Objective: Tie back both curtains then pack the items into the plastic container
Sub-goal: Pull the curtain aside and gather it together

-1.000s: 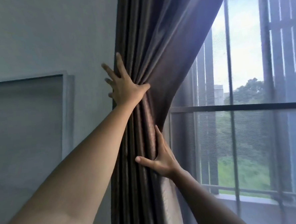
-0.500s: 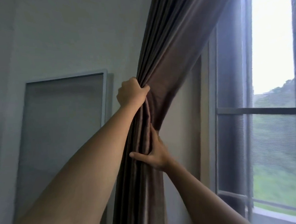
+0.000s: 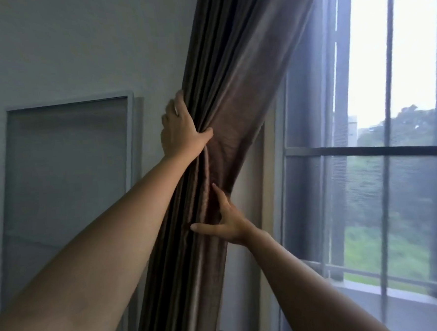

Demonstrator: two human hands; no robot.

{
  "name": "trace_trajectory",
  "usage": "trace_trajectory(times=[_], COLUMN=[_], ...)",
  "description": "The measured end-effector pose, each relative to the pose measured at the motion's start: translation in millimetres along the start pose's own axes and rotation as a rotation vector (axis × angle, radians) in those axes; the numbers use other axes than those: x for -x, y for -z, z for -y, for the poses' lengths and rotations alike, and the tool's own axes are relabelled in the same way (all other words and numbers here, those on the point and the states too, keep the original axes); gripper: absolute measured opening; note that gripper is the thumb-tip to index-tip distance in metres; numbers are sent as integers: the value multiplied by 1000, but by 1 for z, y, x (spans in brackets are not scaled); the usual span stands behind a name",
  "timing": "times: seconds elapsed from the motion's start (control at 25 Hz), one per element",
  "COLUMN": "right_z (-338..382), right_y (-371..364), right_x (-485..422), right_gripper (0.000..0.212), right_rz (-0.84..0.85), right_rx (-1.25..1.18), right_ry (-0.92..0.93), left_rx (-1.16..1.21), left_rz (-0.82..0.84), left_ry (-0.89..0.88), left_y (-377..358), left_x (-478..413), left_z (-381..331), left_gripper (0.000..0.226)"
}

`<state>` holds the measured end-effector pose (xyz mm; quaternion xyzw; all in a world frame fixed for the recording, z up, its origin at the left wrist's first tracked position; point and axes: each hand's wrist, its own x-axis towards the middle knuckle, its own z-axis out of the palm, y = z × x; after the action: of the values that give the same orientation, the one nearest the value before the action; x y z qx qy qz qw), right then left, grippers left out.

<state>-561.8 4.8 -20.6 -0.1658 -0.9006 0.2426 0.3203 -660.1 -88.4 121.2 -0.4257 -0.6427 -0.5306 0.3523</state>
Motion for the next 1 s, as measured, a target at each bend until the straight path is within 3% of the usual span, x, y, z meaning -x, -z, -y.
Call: trace_trajectory(times=[0.16, 0.4, 0.76, 1.0], right_z=[-10, -24, -83, -108], right_y=[39, 111, 309, 392], right_x=[59, 168, 440, 556], right_gripper=[116, 101, 82, 85], right_rz=[6, -123, -554, -858], right_rx=[48, 41, 520, 823], right_ry=[-77, -145, -420, -591], left_rx=[-44, -68, 256, 431], left_rz=[50, -15, 181, 306], left_ry=[-132, -259, -372, -412], left_y=[-8, -19, -62, -91], left_x=[30, 90, 243, 300], left_z=[-63, -174, -436, -578], left_gripper=[109, 94, 81, 74])
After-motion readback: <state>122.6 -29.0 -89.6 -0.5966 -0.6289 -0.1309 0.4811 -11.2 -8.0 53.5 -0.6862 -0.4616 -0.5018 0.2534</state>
